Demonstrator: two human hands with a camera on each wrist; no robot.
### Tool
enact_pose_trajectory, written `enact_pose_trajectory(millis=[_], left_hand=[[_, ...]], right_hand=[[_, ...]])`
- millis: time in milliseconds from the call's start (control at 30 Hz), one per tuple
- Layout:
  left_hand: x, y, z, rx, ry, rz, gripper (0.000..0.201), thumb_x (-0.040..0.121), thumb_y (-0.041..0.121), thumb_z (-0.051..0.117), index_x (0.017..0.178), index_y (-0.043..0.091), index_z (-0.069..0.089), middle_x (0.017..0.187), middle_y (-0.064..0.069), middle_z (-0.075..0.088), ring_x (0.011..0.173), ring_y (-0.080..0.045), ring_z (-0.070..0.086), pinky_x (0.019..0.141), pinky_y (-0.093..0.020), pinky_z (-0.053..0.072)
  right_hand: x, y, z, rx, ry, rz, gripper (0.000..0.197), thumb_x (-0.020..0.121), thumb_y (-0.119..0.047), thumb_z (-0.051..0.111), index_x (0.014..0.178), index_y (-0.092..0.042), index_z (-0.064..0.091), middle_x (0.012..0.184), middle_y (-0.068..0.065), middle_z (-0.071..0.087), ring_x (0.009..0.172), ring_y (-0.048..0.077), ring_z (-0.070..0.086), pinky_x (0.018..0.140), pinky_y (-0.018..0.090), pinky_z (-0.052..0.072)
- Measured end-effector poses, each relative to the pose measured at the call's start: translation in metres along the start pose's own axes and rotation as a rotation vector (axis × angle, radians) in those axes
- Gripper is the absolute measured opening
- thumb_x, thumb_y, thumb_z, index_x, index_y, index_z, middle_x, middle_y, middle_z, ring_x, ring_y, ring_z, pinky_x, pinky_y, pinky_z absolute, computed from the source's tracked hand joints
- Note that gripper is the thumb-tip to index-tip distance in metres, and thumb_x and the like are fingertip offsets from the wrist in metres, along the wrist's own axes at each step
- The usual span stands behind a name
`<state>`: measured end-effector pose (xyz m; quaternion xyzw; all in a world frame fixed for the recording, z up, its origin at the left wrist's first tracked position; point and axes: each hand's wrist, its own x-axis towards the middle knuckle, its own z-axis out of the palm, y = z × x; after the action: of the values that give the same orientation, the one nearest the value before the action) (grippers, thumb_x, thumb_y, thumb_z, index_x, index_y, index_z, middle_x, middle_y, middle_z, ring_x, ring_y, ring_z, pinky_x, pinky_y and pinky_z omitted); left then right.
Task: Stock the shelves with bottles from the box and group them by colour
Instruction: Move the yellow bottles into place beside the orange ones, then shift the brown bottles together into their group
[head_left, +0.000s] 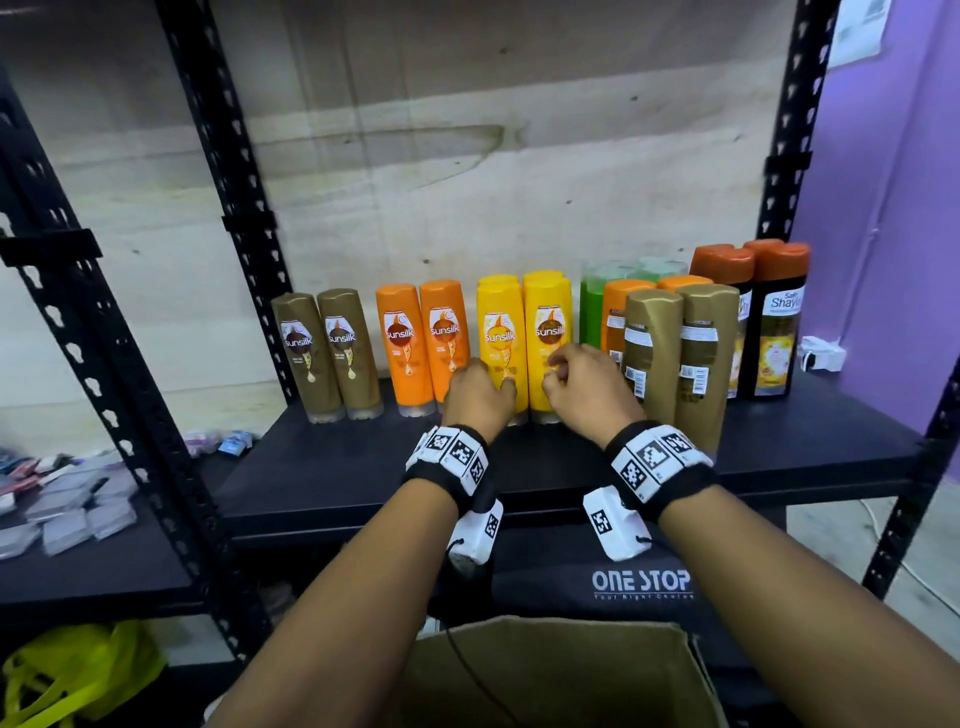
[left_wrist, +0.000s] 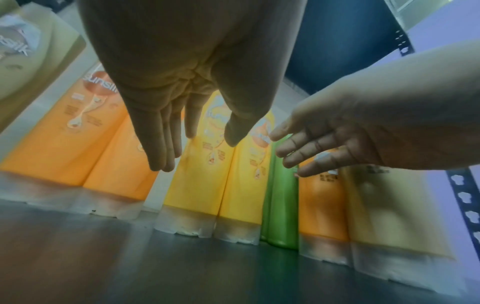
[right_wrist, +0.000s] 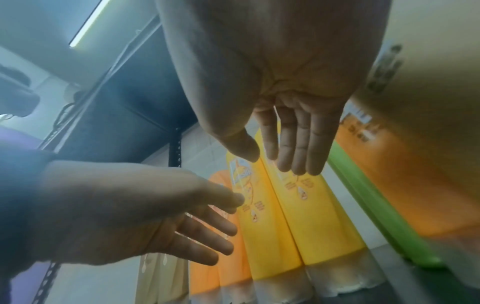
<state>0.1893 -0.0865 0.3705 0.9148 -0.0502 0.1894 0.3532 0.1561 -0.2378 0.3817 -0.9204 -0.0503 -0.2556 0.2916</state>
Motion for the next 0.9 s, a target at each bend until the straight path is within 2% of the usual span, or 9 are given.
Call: enact_pose_trajectory(millis=[100, 200, 333, 400, 533, 600, 667, 767, 900], left_hand=[[-0.019, 0.000, -0.001, 0.087, 0.009, 0.087, 0.036, 0.097, 0.036, 0.057, 0.122, 0.010, 0.057, 0.110, -0.011, 0.068, 0.102, -0.031, 0.065, 0.085, -0.043, 0.055], [-0.036, 0.002, -0.001, 0.210, 0.032, 0.203, 0.030, 0.096, 0.039, 0.056, 0.112, 0.015, 0.065, 0.099, -0.006, 0.071, 0.094, -0.027, 0.067, 0.072, -0.035, 0.053], [-0.048, 0.014, 0.001, 0.265, 0.028, 0.265, 0.030, 0.097, 0.042, 0.054, 0.101, 0.017, 0.070, 0.094, -0.005, 0.072, 0.089, -0.027, 0.067, 0.065, -0.032, 0.047], [-0.051, 0.024, 0.004, 0.265, 0.018, 0.286, 0.031, 0.097, 0.042, 0.053, 0.100, 0.017, 0.071, 0.094, -0.006, 0.073, 0.091, -0.029, 0.067, 0.067, -0.033, 0.048], [-0.059, 0.050, 0.013, 0.199, 0.010, 0.316, 0.030, 0.097, 0.043, 0.052, 0.101, 0.018, 0.070, 0.094, -0.008, 0.072, 0.091, -0.032, 0.067, 0.073, -0.038, 0.055], [-0.063, 0.063, 0.020, 0.139, 0.004, 0.335, 0.028, 0.097, 0.042, 0.054, 0.104, 0.018, 0.066, 0.095, -0.007, 0.071, 0.092, -0.030, 0.066, 0.072, -0.037, 0.054], [-0.066, 0.073, 0.029, 0.091, 0.002, 0.350, 0.032, 0.097, 0.045, 0.055, 0.112, 0.017, 0.061, 0.105, -0.006, 0.068, 0.098, -0.028, 0.065, 0.077, -0.038, 0.053], [-0.069, 0.084, 0.043, 0.016, -0.008, 0.350, 0.049, 0.097, 0.052, 0.052, 0.131, 0.017, 0.050, 0.124, -0.007, 0.061, 0.112, -0.027, 0.060, 0.088, -0.041, 0.053], [-0.069, 0.094, 0.059, -0.092, -0.020, 0.338, 0.066, 0.095, 0.056, 0.054, 0.145, 0.016, 0.039, 0.141, -0.008, 0.052, 0.128, -0.027, 0.052, 0.100, -0.042, 0.049]], right_hand=[[-0.018, 0.001, -0.012, -0.066, -0.023, -0.079, 0.021, 0.096, -0.022, 0.054, 0.109, -0.011, 0.065, 0.109, 0.010, 0.063, 0.100, 0.025, 0.060, 0.088, 0.042, 0.052], [-0.035, 0.001, -0.026, -0.142, -0.016, -0.146, 0.015, 0.096, -0.023, 0.051, 0.100, -0.014, 0.062, 0.101, 0.006, 0.062, 0.092, 0.025, 0.059, 0.076, 0.038, 0.051], [-0.053, 0.007, -0.048, -0.178, 0.020, -0.156, 0.013, 0.097, -0.025, 0.050, 0.093, -0.016, 0.059, 0.098, 0.004, 0.061, 0.088, 0.023, 0.058, 0.074, 0.037, 0.050], [-0.061, 0.012, -0.059, -0.194, 0.025, -0.130, 0.013, 0.096, -0.026, 0.050, 0.091, -0.017, 0.058, 0.096, 0.003, 0.059, 0.087, 0.023, 0.057, 0.073, 0.036, 0.049], [-0.073, 0.028, -0.082, -0.186, 0.048, -0.037, 0.019, 0.097, -0.029, 0.051, 0.095, -0.015, 0.064, 0.099, 0.008, 0.064, 0.090, 0.027, 0.061, 0.079, 0.042, 0.054], [-0.074, 0.041, -0.094, -0.131, 0.088, 0.020, 0.020, 0.097, -0.028, 0.053, 0.096, -0.013, 0.067, 0.096, 0.009, 0.067, 0.090, 0.027, 0.063, 0.079, 0.039, 0.053], [-0.075, 0.055, -0.105, -0.069, 0.147, 0.076, 0.017, 0.096, -0.027, 0.056, 0.095, -0.014, 0.067, 0.092, 0.008, 0.068, 0.089, 0.025, 0.062, 0.076, 0.035, 0.051], [-0.076, 0.076, -0.113, -0.015, 0.252, 0.115, 0.008, 0.093, -0.023, 0.058, 0.090, -0.016, 0.058, 0.094, 0.003, 0.059, 0.085, 0.019, 0.056, 0.075, 0.030, 0.042], [-0.072, 0.097, -0.114, 0.011, 0.257, 0.173, 0.017, 0.093, -0.026, 0.062, 0.099, -0.015, 0.050, 0.108, 0.005, 0.052, 0.093, 0.021, 0.056, 0.083, 0.034, 0.045]])
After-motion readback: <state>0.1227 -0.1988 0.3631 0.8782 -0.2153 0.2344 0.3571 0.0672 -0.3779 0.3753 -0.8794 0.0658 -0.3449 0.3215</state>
